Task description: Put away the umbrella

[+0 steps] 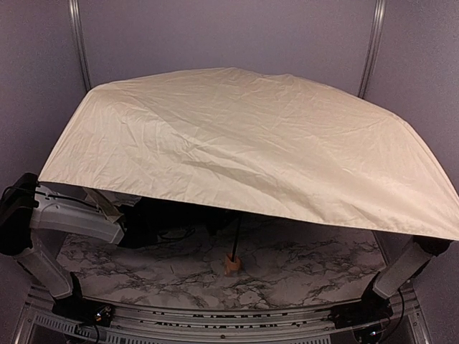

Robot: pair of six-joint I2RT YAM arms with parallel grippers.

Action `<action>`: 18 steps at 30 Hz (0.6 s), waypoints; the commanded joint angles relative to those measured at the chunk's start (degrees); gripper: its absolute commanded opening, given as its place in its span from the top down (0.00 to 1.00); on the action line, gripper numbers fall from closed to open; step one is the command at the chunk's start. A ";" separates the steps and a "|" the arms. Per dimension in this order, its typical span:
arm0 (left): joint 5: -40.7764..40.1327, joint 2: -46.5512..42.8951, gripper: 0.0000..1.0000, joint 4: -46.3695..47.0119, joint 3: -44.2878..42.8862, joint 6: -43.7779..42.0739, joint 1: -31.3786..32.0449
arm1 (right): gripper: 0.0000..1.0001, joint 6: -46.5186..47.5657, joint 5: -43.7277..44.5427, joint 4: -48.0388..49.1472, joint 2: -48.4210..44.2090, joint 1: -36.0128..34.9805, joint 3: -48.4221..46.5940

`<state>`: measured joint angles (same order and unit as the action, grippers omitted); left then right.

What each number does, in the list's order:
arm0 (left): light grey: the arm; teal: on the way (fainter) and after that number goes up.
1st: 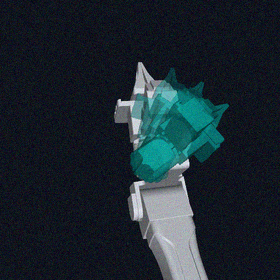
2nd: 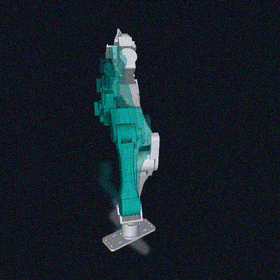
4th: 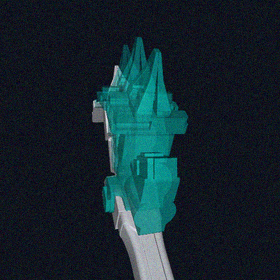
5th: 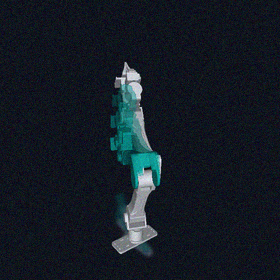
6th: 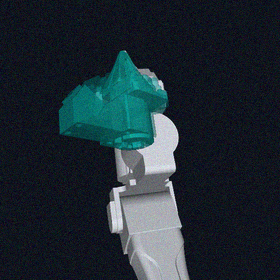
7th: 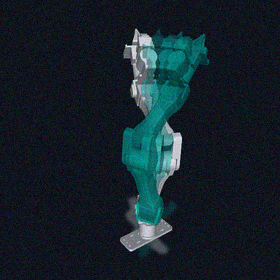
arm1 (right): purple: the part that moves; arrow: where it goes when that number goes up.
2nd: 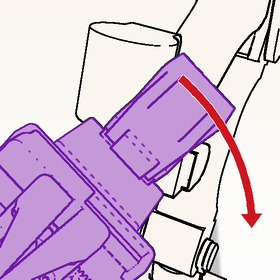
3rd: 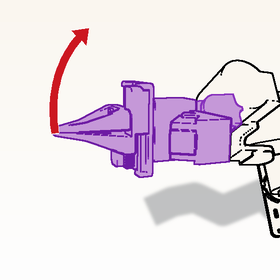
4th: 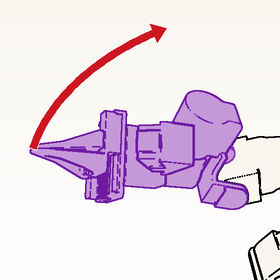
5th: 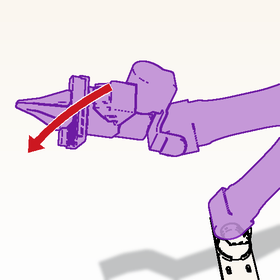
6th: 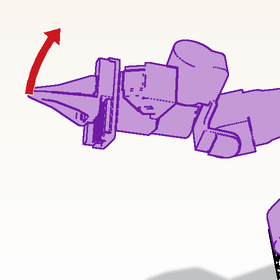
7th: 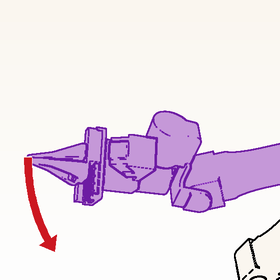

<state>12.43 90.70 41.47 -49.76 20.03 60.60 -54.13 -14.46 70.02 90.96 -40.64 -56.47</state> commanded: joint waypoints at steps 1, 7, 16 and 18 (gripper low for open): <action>-2.30 -1.04 1.00 0.73 -2.09 -2.75 0.37 | 0.44 9.67 5.96 -6.46 -4.65 -1.20 1.19; -7.57 -0.88 1.00 -4.34 -4.04 -4.30 1.00 | 0.41 25.30 14.52 -22.36 -7.81 -4.64 -3.76; -13.94 0.60 1.00 -11.00 -7.26 -5.54 2.06 | 0.41 39.02 22.11 -26.22 -3.94 -8.54 -8.98; -14.77 0.40 1.00 -11.02 -7.14 -4.89 2.03 | 0.38 42.08 19.73 -22.22 -4.12 -9.57 -7.22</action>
<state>0.89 90.76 31.73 -55.29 16.91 62.04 -21.76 4.34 46.04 85.84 -48.14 -63.48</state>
